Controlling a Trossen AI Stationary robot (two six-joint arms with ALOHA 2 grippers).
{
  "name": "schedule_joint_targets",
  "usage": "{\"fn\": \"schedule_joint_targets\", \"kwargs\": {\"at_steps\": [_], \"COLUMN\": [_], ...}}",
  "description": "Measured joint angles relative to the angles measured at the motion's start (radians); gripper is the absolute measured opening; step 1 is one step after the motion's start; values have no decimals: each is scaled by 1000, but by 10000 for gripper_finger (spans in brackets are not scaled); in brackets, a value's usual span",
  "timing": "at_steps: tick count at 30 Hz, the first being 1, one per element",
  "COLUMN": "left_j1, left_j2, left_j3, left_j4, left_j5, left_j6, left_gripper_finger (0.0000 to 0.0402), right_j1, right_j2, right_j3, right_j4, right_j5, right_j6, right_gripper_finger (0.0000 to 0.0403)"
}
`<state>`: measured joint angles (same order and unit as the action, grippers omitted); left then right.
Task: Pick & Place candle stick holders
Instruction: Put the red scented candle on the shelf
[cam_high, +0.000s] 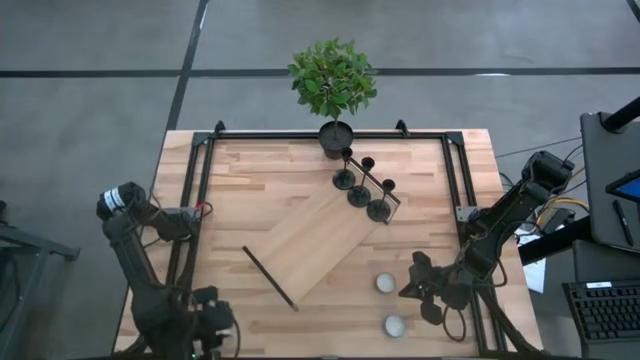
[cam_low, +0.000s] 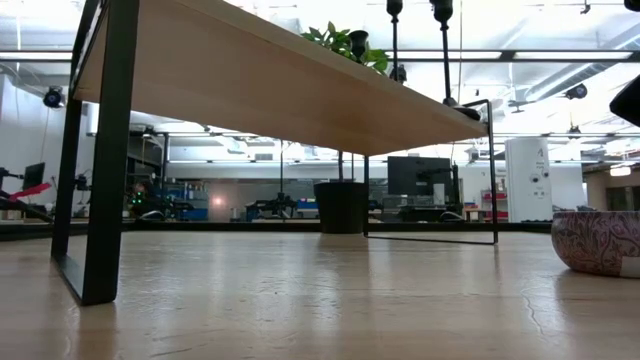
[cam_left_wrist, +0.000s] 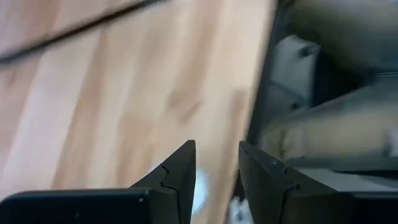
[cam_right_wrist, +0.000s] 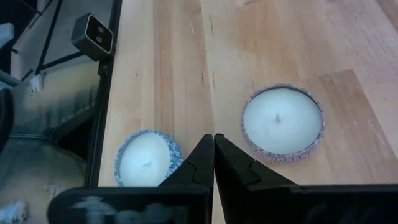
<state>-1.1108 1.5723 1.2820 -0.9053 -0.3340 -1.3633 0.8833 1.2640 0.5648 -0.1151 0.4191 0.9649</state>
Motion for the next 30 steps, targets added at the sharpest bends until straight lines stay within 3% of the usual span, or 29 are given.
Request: {"fn": "schedule_joint_targets", "kwargs": {"at_steps": [3, 10, 30], "left_j1": [-9, -9, -8], "left_j2": [1, 2, -2], "left_j3": [-40, -164, -243], "left_j4": [-51, 42, 112], "left_j5": [62, 134, 163], "left_j6": [-100, -134, -127], "left_gripper_finger": [117, 117, 127], "right_j1": [0, 0, 0], "right_j2": [0, 0, 0], "right_j3": [0, 0, 0], "right_j4": [0, 0, 1], "right_j5": [0, 1, 1], "right_j6": [0, 0, 3], "right_gripper_finger": [8, 8, 8]}}
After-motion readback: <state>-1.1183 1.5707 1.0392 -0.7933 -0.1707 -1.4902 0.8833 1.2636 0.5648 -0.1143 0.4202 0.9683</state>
